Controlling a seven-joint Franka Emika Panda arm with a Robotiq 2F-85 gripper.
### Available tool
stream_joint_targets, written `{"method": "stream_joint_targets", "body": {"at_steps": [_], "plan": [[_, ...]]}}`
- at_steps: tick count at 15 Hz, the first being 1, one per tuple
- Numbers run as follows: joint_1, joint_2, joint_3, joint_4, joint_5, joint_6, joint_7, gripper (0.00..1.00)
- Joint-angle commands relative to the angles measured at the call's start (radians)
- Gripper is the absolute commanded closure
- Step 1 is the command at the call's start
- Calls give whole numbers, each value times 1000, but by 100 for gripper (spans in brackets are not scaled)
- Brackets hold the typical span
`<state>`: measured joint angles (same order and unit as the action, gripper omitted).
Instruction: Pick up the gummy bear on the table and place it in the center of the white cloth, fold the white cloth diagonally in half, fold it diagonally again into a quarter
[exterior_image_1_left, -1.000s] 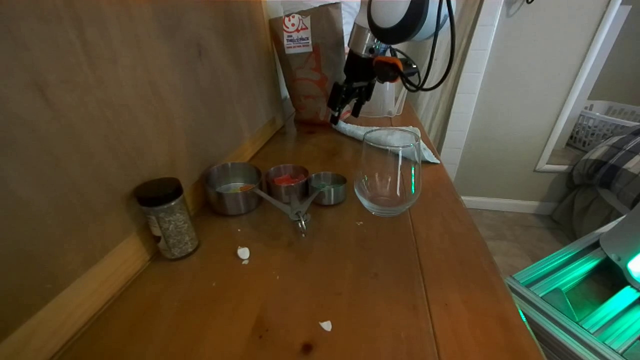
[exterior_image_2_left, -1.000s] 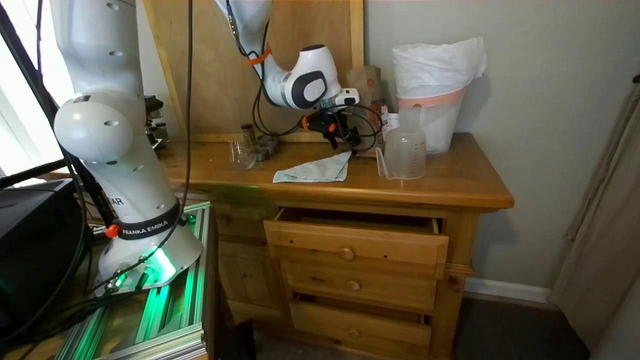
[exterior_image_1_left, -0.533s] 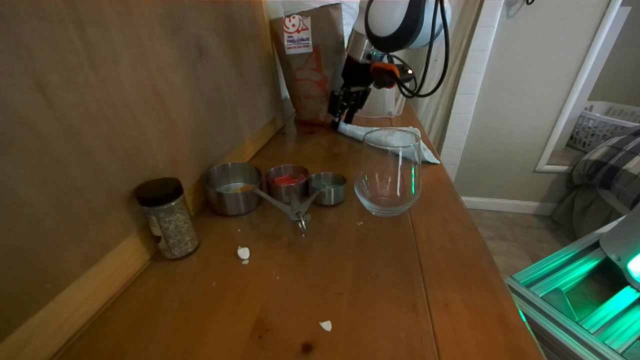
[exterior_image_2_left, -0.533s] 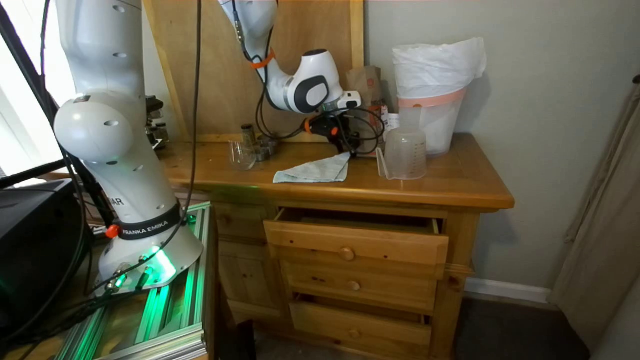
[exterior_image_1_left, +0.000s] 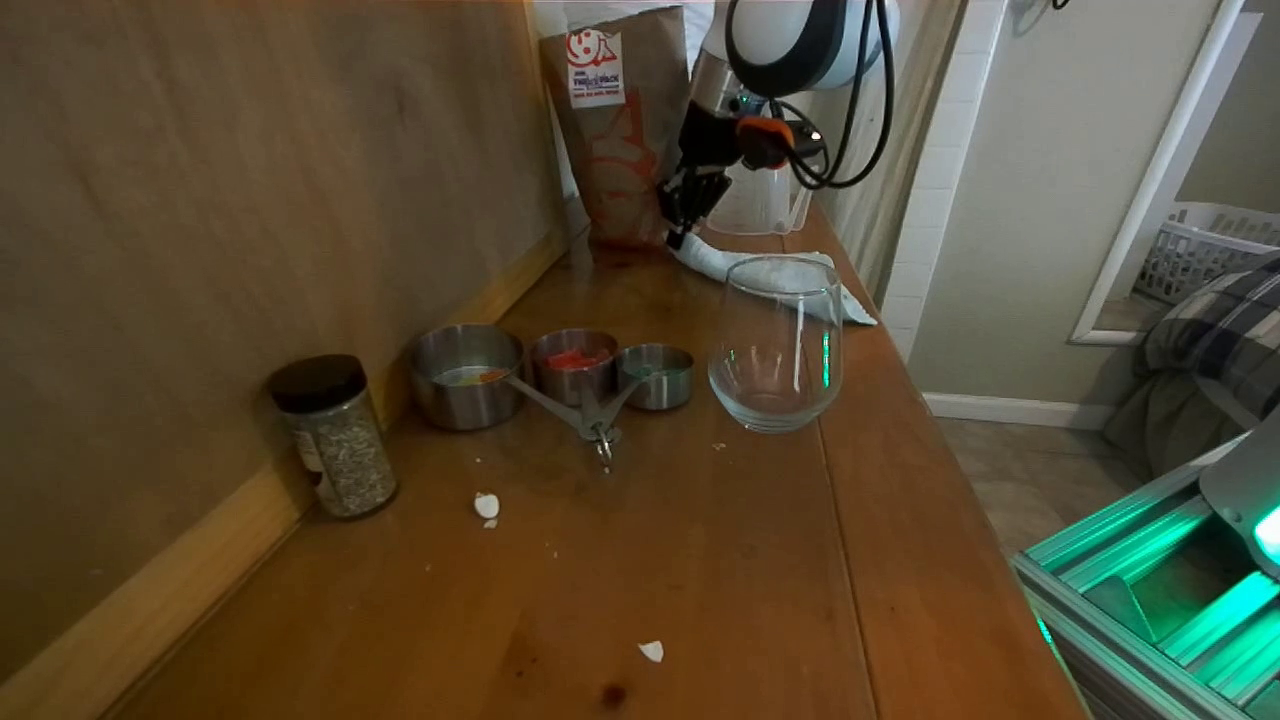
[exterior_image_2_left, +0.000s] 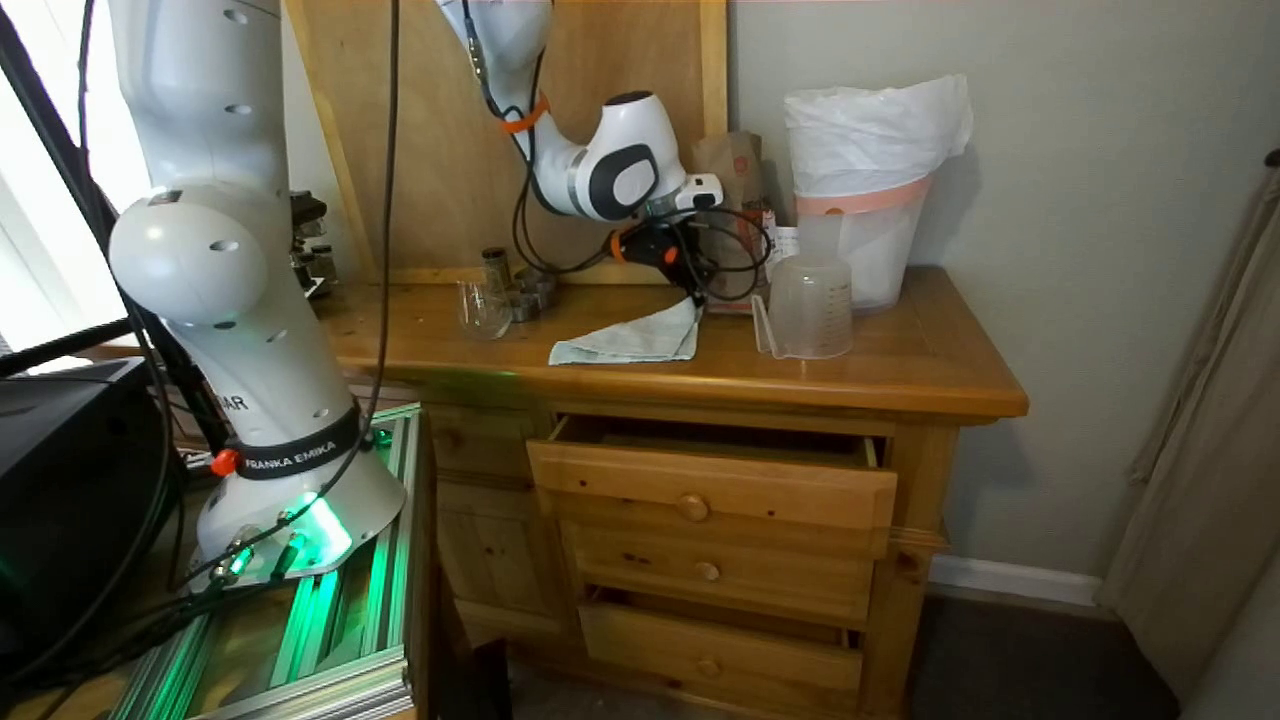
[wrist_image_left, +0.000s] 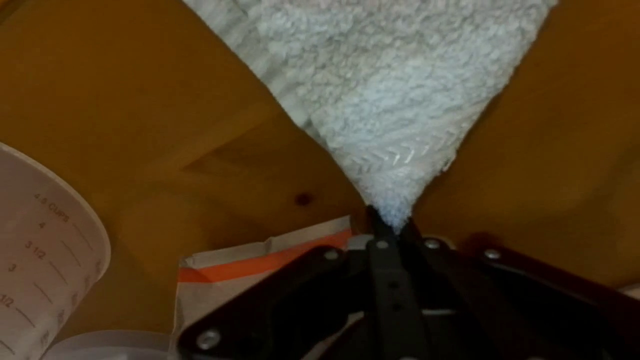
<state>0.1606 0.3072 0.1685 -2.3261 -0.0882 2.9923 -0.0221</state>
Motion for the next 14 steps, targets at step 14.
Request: {"method": "stream_joint_targets", "body": {"at_steps": [14], "plan": [[103,-267,-109,-83,-213,-371,445,96]]}}
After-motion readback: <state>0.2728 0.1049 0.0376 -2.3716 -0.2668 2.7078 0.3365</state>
